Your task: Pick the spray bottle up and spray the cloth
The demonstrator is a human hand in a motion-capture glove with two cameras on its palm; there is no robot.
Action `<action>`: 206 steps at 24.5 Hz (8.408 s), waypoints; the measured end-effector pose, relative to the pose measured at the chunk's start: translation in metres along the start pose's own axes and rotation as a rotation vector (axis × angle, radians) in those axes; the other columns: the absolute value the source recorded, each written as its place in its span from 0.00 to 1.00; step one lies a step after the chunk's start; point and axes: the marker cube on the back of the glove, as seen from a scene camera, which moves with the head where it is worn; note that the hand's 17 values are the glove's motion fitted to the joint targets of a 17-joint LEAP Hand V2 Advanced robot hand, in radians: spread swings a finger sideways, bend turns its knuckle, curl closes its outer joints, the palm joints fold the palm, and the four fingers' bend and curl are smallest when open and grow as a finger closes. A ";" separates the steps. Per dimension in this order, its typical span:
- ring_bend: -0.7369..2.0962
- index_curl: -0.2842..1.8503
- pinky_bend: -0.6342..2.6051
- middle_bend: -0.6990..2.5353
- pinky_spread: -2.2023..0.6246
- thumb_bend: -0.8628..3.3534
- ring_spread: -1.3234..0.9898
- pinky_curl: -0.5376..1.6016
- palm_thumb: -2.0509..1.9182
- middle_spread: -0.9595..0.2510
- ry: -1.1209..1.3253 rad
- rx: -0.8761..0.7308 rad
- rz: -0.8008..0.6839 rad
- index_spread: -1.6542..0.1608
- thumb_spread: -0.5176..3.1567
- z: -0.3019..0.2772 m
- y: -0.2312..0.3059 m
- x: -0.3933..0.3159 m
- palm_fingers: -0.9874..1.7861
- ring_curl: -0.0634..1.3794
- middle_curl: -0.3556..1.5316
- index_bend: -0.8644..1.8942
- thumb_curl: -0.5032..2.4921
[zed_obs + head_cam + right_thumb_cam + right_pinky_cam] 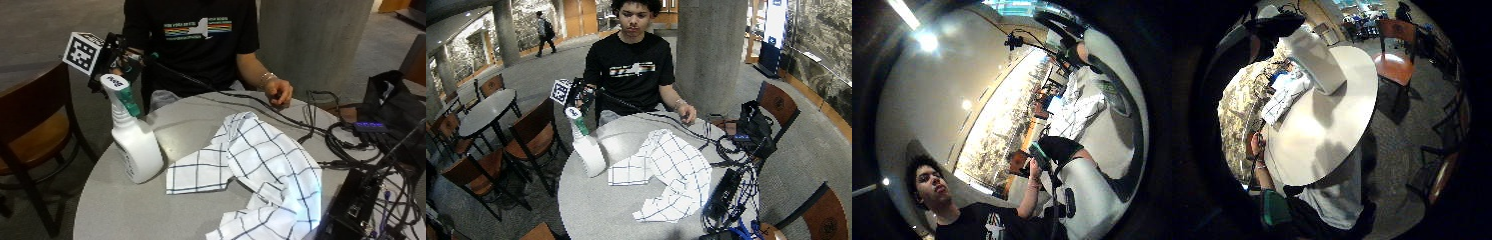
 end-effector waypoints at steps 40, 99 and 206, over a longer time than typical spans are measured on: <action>0.47 0.34 0.42 0.32 0.69 0.21 0.49 0.49 0.81 0.67 0.123 0.244 0.053 0.79 0.22 0.003 -0.067 0.034 0.80 0.38 0.46 0.45 0.37; 0.45 0.22 0.38 0.28 0.81 0.20 0.55 0.43 0.75 0.75 -0.041 -0.043 0.135 0.72 0.39 0.088 -0.149 0.057 0.65 0.31 0.40 0.34 0.33; 0.39 0.38 0.29 0.35 0.79 0.20 0.53 0.42 0.78 0.68 0.683 -0.520 0.069 0.82 0.22 0.143 -0.136 -0.059 0.78 0.33 0.47 0.37 0.42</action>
